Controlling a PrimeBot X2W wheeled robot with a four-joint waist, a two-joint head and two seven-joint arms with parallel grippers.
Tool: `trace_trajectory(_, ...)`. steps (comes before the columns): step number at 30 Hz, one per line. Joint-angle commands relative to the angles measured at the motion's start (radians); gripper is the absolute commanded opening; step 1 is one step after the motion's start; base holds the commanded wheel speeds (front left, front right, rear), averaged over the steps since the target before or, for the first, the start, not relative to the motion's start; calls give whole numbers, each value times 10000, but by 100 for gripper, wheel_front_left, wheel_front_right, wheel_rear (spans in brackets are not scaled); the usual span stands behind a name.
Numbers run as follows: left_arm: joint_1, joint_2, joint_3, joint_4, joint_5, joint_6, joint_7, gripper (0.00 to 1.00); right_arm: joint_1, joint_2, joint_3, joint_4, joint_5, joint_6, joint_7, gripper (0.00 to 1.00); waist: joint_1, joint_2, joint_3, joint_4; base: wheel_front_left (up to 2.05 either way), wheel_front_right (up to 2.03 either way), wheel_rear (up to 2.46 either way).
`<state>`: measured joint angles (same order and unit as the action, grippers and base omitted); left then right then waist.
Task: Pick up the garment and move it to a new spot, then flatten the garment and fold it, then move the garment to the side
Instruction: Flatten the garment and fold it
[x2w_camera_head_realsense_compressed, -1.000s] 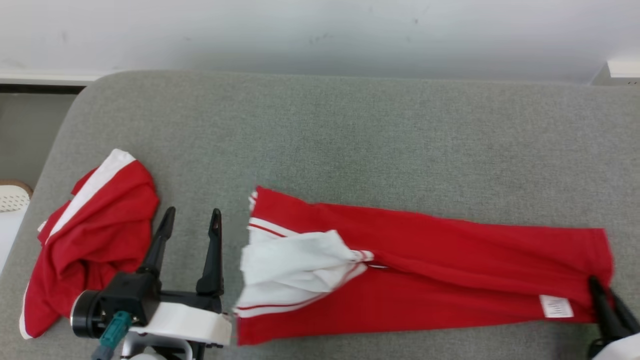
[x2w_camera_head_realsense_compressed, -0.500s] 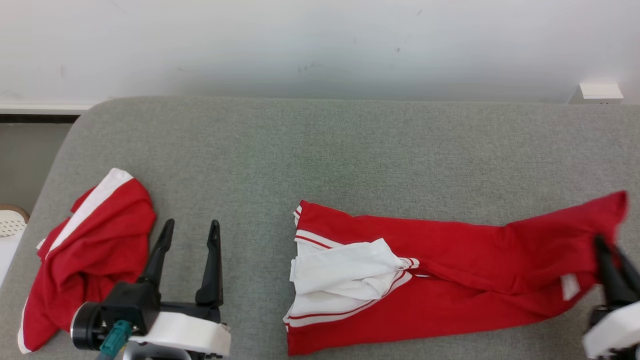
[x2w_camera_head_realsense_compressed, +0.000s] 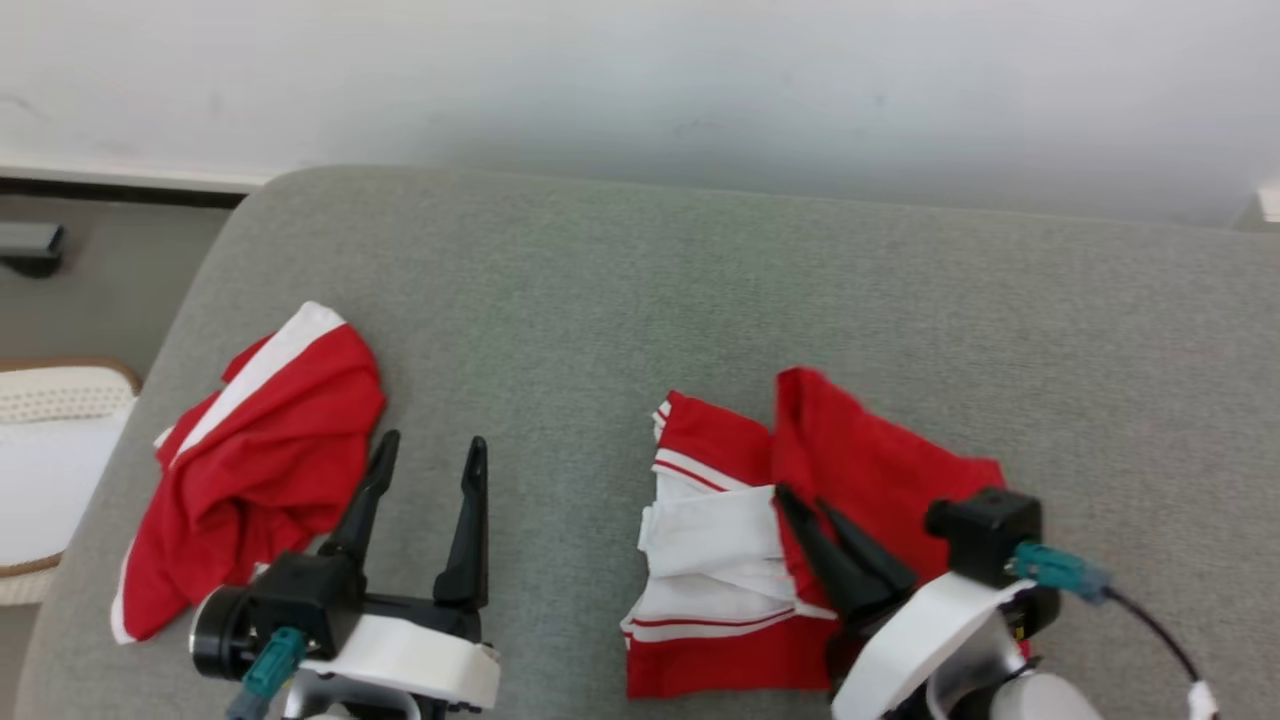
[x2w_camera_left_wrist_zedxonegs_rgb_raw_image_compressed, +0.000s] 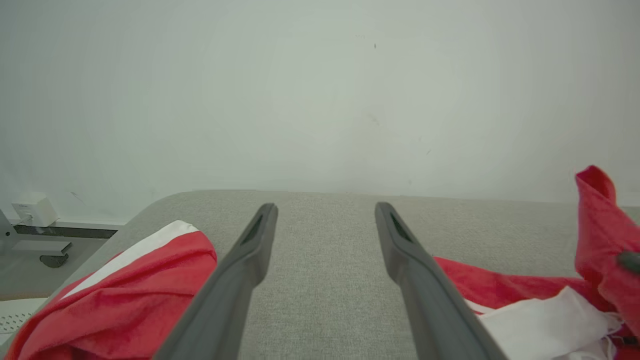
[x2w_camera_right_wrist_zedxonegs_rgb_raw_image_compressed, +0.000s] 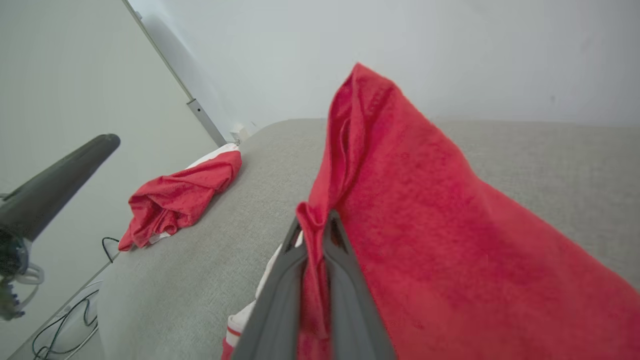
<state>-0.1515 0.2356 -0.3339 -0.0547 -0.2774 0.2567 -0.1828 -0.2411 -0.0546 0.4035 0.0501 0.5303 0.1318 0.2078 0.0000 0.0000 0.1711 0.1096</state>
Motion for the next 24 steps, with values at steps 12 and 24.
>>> trace_trajectory(12, -499, -219, -129, 495, -192, -61, -338, 100, -1236, 26, 2387, 2682, 1308, -22, -1654, 18, 0, 0, 579, 580, 0, 0, 0)
trace_trajectory(24, -447, -96, -2, 645, -247, 19, -518, 100, -2295, -306, 1929, 2784, 607, -23, -4091, 100, 0, 0, 515, 36, 0, 0, 0)
